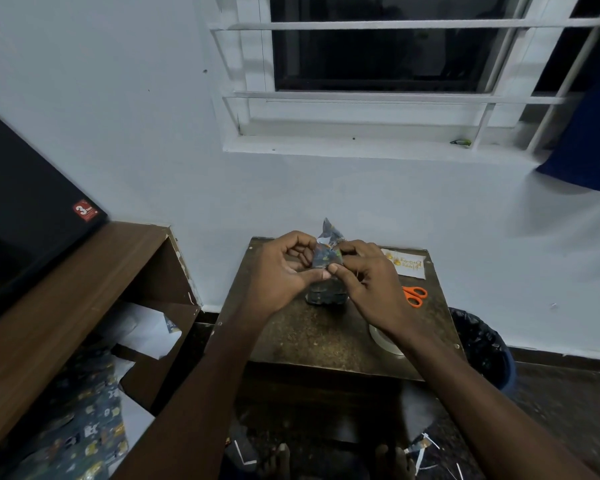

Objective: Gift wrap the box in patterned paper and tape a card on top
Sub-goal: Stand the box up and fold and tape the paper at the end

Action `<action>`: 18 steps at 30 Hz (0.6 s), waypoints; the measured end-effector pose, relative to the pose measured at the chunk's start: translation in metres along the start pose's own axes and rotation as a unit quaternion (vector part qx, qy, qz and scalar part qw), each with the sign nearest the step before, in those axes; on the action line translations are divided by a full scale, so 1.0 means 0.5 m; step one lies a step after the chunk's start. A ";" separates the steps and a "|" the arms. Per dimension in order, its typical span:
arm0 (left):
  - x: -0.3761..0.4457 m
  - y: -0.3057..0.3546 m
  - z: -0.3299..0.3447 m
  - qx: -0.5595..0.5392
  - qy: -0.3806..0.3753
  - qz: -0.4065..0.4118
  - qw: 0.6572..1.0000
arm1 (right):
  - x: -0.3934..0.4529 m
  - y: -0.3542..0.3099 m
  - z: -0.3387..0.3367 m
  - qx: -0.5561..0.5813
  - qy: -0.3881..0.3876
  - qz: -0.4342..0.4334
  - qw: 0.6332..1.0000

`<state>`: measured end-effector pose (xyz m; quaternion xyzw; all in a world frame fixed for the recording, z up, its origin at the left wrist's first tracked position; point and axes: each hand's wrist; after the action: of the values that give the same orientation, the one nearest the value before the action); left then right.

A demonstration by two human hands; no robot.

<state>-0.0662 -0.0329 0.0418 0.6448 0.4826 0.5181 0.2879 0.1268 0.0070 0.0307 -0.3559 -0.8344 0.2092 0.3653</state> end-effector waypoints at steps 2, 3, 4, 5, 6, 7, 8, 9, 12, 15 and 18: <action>-0.002 0.003 0.005 0.006 0.029 0.008 1.000 | 0.000 -0.005 -0.006 0.019 0.012 0.002 1.000; -0.004 0.005 0.008 0.008 0.041 0.012 0.999 | -0.001 -0.007 -0.009 0.031 0.017 0.005 0.999; -0.004 0.005 0.011 0.011 0.051 0.018 0.998 | -0.001 -0.009 -0.012 0.040 0.021 0.008 0.999; -0.005 0.006 0.013 0.016 0.058 0.025 0.998 | -0.002 -0.010 -0.015 0.048 0.024 0.012 0.998; -0.005 0.006 0.014 0.024 0.064 0.033 0.997 | -0.002 -0.012 -0.017 0.063 0.024 0.021 0.998; -0.005 0.005 0.014 0.036 0.067 0.039 0.996 | -0.002 -0.013 -0.018 0.086 0.023 0.031 0.996; -0.005 0.005 0.014 0.047 0.068 0.043 0.996 | -0.003 -0.016 -0.019 0.111 0.023 0.039 0.993; -0.005 0.005 0.014 0.056 0.067 0.045 0.995 | -0.004 -0.017 -0.018 0.126 0.028 0.041 0.991; -0.007 0.010 0.018 0.072 0.070 0.050 0.994 | -0.003 -0.014 -0.013 0.126 0.035 0.044 0.990; -0.008 0.010 0.021 0.103 0.070 0.095 0.988 | -0.002 -0.014 -0.012 0.132 0.035 0.046 0.990; -0.008 0.008 0.021 0.140 0.065 0.125 0.980 | -0.004 -0.020 -0.020 0.147 0.032 0.046 0.987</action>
<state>-0.0551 -0.0364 0.0406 0.6987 0.4838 0.5182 0.0961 0.1309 -0.0003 0.0421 -0.3428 -0.7649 0.3347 0.4305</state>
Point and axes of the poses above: each hand's wrist, its own x-axis towards the middle knuckle, its own z-axis out of the palm, y = z × x, and after that the axes turned 6 degrees about -y, right-handed
